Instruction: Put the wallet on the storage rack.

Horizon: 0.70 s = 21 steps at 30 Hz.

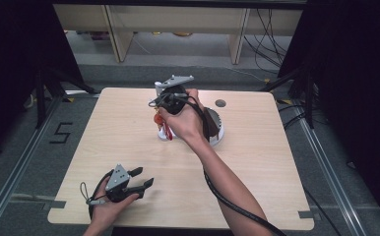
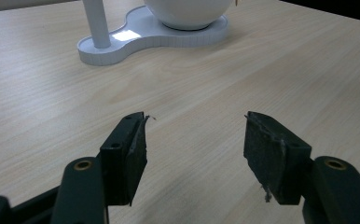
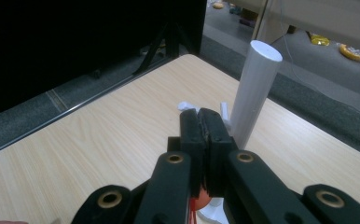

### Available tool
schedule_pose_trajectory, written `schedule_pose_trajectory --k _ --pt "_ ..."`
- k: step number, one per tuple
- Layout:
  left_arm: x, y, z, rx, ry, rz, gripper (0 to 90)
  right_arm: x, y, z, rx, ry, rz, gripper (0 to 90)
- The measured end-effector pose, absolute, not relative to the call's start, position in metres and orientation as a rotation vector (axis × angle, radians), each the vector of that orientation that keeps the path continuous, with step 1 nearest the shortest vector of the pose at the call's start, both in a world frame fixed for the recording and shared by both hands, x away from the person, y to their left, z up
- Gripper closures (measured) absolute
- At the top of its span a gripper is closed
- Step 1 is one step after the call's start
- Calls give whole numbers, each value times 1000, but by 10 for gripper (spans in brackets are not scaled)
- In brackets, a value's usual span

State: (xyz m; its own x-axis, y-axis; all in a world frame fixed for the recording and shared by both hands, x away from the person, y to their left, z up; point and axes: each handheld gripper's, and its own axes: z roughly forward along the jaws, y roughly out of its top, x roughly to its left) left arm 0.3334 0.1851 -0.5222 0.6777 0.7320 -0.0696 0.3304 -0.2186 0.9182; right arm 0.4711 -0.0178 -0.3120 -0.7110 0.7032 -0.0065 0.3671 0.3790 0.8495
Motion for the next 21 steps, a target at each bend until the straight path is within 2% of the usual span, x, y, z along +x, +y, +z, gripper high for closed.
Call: schedule_pose_trajectory --k 21 --pt "332 185 -522 1816 853 467 385 480 2 -309 931 2278 1298 897"
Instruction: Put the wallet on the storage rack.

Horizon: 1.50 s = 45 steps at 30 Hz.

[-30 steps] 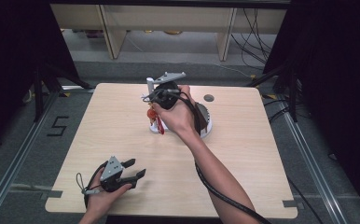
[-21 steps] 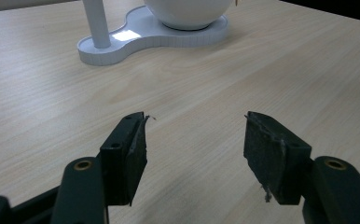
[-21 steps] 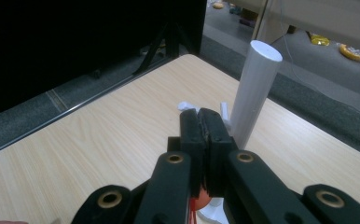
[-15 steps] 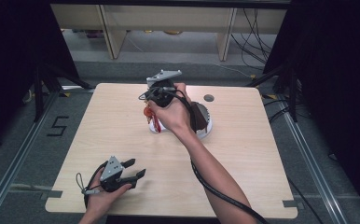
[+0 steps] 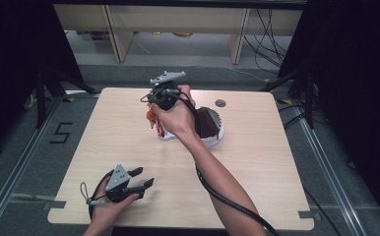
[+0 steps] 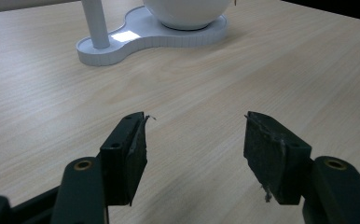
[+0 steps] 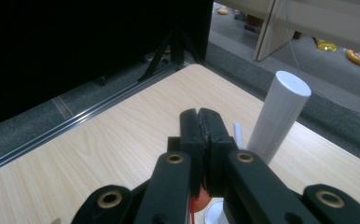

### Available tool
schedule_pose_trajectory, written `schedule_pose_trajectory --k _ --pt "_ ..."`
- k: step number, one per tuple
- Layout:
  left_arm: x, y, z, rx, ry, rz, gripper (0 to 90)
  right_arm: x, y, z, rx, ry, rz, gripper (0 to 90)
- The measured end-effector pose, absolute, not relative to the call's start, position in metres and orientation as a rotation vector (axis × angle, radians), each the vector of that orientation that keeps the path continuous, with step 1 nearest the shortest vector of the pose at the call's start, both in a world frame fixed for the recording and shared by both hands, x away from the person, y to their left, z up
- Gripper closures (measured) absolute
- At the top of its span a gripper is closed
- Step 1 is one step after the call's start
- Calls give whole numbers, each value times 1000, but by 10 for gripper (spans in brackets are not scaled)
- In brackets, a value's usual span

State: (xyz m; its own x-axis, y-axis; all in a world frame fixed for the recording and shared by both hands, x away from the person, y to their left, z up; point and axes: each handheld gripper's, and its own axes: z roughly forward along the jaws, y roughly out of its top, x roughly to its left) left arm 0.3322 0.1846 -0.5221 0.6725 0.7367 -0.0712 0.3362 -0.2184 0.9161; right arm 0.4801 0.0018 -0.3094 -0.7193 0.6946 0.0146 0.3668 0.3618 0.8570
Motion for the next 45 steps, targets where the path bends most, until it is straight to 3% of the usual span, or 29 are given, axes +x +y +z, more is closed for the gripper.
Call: schedule_pose_trajectory --k 31,35,40,45 --pt "331 184 -522 1817 846 468 385 494 8 -324 1029 2249 1259 892" --pt "332 184 -523 1817 839 469 385 493 4 -326 1004 2226 1266 808" --pt "330 184 -522 1824 853 473 385 488 -6 -322 1000 2207 1285 787" --pt "331 185 -523 1798 863 472 383 485 -20 -318 946 2176 1288 708"
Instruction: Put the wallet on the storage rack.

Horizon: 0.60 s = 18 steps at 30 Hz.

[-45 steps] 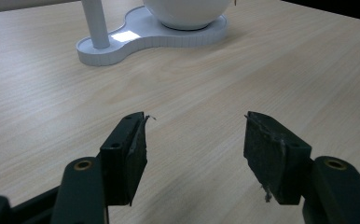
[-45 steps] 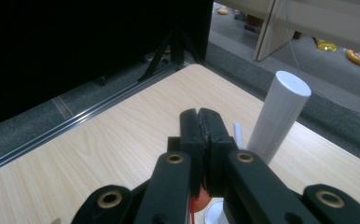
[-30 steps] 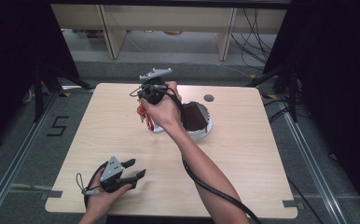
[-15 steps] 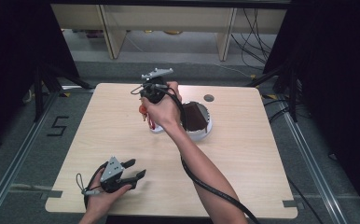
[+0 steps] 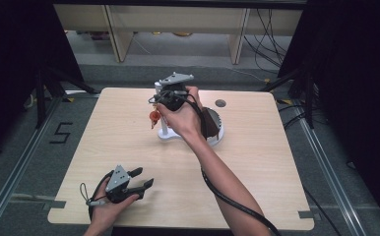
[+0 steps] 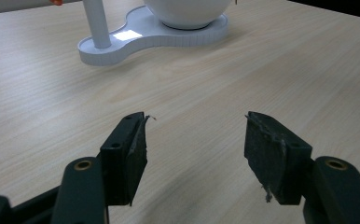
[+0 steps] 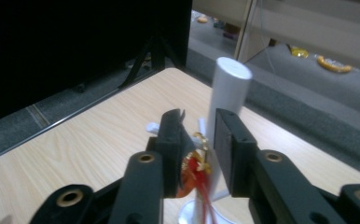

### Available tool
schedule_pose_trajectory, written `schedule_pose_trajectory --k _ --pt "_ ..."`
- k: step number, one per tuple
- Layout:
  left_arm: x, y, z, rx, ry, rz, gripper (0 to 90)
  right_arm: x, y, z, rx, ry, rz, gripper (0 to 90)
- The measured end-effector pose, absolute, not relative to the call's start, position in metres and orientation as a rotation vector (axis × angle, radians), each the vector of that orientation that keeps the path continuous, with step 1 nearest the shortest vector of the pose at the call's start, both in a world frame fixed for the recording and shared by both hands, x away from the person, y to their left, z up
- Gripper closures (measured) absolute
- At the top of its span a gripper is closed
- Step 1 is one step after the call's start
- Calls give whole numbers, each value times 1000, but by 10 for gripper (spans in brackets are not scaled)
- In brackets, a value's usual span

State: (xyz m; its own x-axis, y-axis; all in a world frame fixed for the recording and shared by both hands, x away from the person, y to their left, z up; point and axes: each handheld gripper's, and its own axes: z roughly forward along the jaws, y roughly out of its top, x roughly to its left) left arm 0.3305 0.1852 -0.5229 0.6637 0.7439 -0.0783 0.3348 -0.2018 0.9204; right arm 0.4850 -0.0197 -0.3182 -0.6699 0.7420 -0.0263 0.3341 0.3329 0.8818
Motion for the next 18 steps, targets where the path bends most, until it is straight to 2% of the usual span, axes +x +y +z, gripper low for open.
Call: schedule_pose_trajectory --k 11,18 --pt "330 186 -522 1801 870 484 383 474 -72 -326 921 2174 1211 609" --pt "329 186 -522 1791 857 488 382 457 -122 -350 955 2159 1133 565"
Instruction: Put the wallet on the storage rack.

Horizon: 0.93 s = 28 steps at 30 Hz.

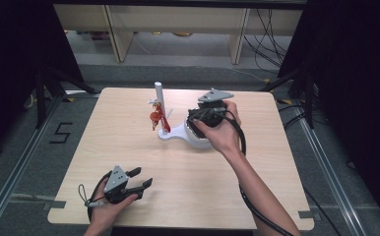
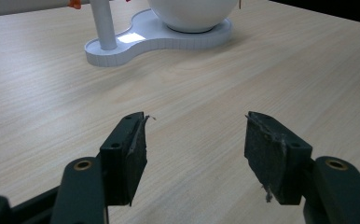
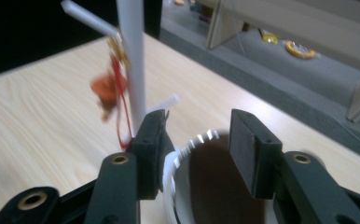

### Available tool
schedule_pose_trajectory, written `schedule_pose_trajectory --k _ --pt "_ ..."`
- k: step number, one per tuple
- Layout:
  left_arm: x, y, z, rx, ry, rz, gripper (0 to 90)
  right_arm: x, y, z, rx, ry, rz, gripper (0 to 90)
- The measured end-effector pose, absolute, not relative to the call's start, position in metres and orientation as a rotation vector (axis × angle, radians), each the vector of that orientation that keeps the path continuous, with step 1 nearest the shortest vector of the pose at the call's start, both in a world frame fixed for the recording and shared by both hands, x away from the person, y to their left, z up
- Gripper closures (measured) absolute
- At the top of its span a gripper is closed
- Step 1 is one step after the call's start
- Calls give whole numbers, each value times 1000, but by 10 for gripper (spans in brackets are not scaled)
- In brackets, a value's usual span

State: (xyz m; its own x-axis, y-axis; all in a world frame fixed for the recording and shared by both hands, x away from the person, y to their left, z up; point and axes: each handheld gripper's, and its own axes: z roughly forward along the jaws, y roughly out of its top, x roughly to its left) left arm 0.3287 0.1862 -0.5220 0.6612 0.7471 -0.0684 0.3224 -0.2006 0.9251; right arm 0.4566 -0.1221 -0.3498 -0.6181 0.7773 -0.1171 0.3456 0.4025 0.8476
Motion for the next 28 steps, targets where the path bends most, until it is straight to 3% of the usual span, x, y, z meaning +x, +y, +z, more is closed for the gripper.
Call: schedule_pose_trajectory --k 16,28 --pt "329 187 -522 1762 869 510 379 394 -243 -439 1219 2046 1067 540" --pt "330 187 -522 1745 880 513 348 369 -268 -495 1278 2005 1092 518"
